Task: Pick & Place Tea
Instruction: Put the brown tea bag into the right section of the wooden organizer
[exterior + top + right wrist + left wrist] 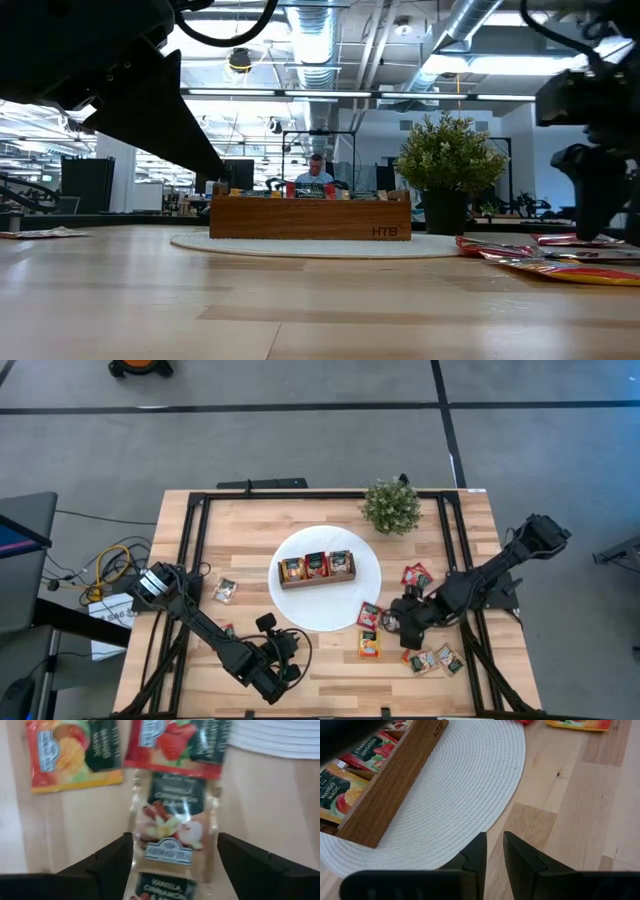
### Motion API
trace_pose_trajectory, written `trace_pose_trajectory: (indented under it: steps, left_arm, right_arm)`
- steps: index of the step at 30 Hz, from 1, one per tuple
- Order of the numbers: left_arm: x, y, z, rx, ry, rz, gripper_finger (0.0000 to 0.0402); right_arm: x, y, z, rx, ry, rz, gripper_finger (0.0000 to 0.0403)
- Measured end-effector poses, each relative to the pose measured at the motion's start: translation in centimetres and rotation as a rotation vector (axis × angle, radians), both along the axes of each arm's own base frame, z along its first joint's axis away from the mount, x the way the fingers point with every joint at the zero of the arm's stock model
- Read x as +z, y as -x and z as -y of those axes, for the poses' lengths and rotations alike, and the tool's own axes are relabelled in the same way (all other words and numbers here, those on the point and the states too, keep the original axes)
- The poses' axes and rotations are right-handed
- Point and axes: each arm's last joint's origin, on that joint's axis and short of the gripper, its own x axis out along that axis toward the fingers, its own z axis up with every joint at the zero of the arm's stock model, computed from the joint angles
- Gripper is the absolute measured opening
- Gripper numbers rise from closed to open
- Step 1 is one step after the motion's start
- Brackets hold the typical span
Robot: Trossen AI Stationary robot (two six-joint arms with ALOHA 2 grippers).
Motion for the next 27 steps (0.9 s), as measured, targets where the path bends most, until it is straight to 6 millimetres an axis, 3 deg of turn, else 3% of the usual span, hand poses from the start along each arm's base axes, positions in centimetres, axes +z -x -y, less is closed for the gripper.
trace_pose_trajectory:
  steps: [11,14,23,27]
  left_arm:
    - [0.0,0.0,0.0,0.001,0.001,0.003,0.0057]
    - [0.0,0.0,0.0,0.004,-0.004,0.008,0.0057]
    - [0.1,-0.1,0.0,0.007,-0.002,0.024,0.0057]
    - [0.3,-0.5,0.3,-0.002,-0.016,0.079,0.0057]
  right_arm:
    - [-2.6,0.3,-1.9,0.019,0.120,-0.055,0.0266]
    - [-2.4,0.4,-2.2,0.030,0.132,-0.031,0.0225]
    - [0.3,0.7,-2.1,0.045,0.077,0.061,0.0041]
    - [1.4,0.7,-2.0,0.026,0.079,0.153,0.0010]
